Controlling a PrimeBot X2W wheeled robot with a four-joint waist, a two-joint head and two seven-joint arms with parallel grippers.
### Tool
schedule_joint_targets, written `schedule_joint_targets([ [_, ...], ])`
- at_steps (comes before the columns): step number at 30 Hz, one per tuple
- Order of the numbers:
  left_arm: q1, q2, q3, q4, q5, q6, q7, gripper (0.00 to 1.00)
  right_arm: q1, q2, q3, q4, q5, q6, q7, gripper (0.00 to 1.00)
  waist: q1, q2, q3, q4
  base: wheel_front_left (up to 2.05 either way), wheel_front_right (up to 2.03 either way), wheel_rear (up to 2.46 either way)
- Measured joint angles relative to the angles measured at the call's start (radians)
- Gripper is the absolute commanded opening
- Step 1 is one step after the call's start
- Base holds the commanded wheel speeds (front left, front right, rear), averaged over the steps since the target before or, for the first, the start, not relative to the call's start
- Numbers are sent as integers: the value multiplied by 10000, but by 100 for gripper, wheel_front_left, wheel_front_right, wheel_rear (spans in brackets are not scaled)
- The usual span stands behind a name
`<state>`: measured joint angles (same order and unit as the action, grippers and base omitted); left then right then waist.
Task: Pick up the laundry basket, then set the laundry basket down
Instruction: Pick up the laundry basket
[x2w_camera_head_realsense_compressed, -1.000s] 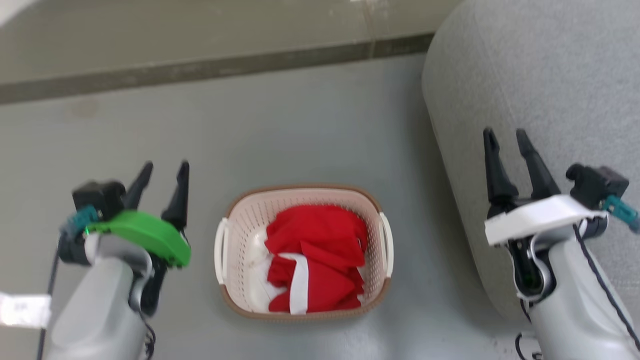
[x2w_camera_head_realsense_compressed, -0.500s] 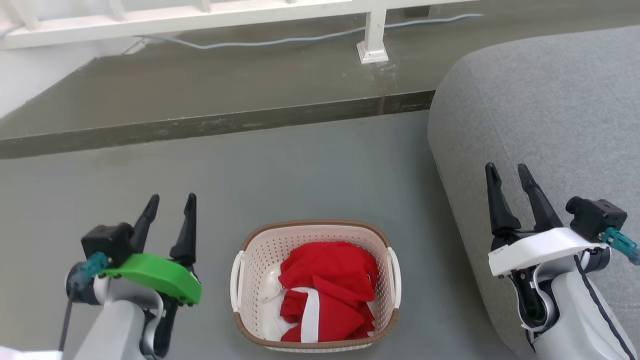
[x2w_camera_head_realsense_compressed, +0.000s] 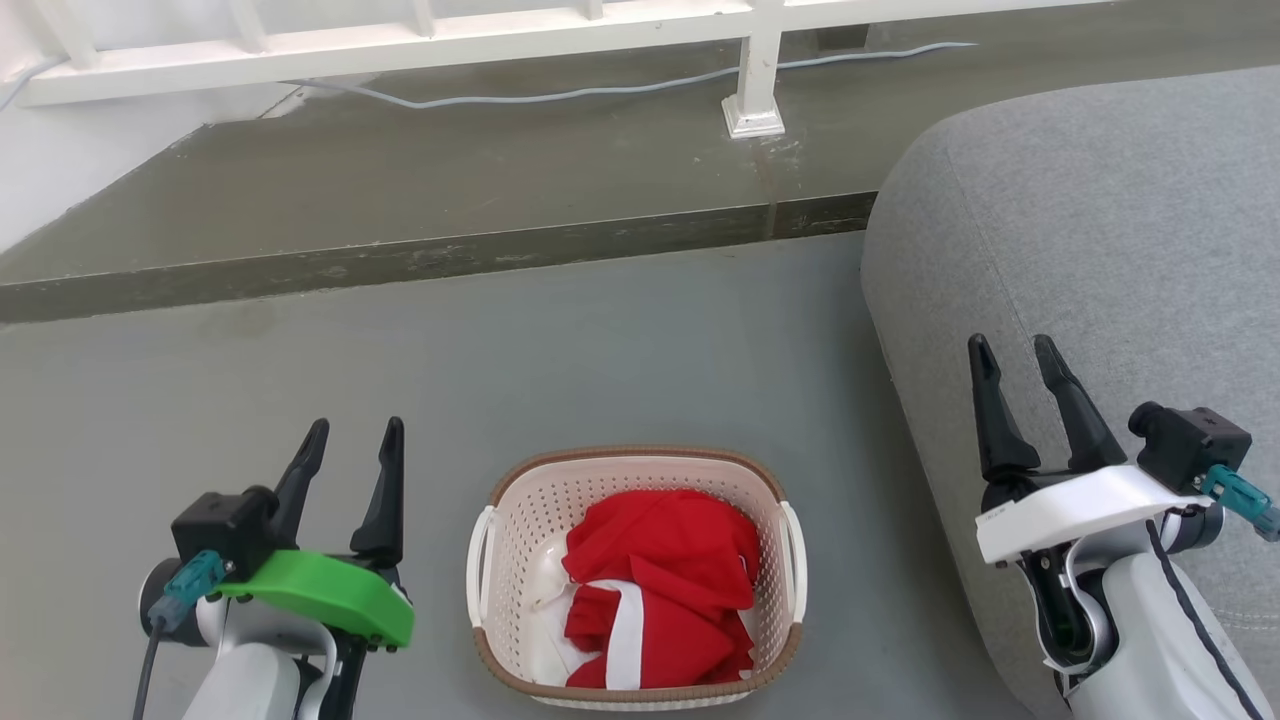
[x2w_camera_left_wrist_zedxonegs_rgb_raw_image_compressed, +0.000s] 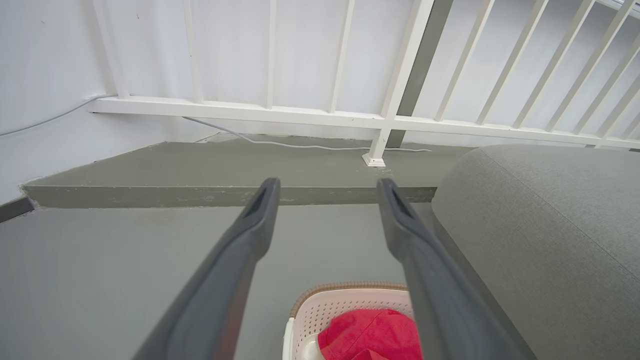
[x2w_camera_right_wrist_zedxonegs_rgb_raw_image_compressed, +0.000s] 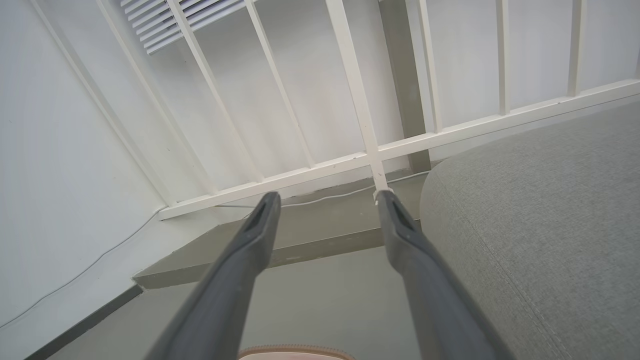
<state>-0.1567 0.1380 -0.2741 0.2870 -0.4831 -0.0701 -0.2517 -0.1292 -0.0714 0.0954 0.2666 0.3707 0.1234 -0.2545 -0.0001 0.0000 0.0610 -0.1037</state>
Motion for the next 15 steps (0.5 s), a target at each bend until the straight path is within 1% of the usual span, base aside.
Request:
schedule_joint_targets([
  [15,508,-178,242,-466,265,0,0,100,152,4,33,-128,-100,0,0,100,0,0,63,-66,0,0,0],
])
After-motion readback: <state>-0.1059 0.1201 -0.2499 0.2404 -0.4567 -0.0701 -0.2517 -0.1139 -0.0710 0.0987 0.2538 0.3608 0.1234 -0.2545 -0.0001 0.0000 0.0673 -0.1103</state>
